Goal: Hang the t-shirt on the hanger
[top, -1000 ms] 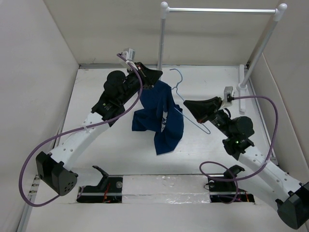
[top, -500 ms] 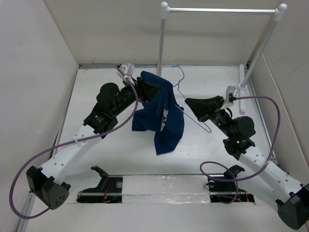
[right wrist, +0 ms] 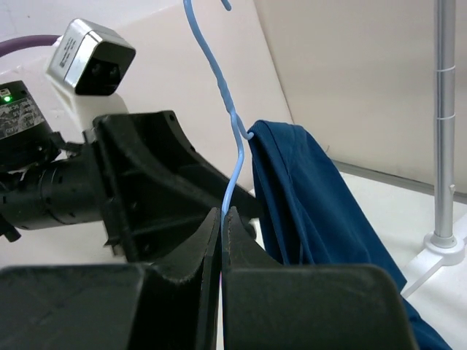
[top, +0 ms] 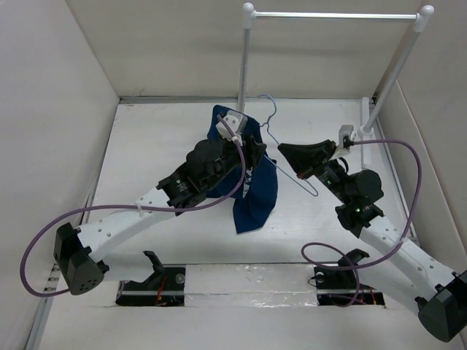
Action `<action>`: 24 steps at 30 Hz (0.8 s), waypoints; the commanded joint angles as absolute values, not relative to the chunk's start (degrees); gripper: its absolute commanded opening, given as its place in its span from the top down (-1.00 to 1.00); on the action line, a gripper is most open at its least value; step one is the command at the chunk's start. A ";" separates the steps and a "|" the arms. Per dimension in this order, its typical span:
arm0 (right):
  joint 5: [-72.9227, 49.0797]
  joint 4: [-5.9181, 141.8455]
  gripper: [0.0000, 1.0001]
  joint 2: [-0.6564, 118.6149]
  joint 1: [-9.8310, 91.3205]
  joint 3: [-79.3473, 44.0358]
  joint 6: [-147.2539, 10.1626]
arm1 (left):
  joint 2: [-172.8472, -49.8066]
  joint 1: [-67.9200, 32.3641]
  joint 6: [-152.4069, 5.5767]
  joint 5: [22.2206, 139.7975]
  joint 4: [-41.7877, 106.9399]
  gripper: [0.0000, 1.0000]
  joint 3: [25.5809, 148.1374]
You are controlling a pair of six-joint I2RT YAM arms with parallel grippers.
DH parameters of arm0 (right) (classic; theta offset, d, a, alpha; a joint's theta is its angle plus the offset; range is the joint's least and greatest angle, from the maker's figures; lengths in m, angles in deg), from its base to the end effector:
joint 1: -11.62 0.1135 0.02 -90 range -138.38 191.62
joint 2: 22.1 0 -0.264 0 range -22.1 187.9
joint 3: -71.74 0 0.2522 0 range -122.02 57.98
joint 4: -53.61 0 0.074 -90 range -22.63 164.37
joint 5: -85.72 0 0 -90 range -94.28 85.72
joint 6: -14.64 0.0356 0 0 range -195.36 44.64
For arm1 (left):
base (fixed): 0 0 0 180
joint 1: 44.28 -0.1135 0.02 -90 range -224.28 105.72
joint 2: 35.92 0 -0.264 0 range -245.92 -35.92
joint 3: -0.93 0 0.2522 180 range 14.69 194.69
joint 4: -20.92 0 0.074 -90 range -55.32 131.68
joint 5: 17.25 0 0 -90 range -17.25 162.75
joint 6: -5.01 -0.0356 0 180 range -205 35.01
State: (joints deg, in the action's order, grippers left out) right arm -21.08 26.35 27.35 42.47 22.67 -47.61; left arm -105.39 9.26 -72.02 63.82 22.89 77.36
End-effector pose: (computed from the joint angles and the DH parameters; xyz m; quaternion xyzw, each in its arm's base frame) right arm 0.1638 0.1098 0.3613 -0.1384 0.5142 0.4792 0.6977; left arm 0.1747 -0.2271 0.4008 0.1797 0.6517 -0.3591 0.6435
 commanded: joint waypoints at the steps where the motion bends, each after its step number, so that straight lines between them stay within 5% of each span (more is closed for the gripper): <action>1: -19.14 24.55 1.00 23.53 42.99 19.57 -49.78 | -102.10 8.81 -73.48 56.32 17.98 0.22 78.67; 8: -19.40 25.53 1.00 22.20 42.99 19.83 -50.14 | -103.42 8.81 -73.04 52.98 20.26 0.26 80.16; 20: -20.19 24.74 1.00 22.72 42.99 20.10 -49.08 | -106.84 8.81 -77.61 52.88 19.39 0.00 84.29; 23: -20.10 24.65 1.00 22.81 42.99 20.10 -49.08 | -108.08 8.81 -78.84 55.77 17.64 0.49 85.18; 24: -19.75 24.74 1.00 22.72 42.99 20.45 -49.08 | -107.73 8.81 -78.76 57.09 16.50 0.81 84.92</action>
State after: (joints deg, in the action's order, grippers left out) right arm -20.51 29.30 23.33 42.47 22.67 -48.79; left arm -108.13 8.87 -76.90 54.42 20.81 82.68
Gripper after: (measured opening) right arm 0.023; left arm 0.159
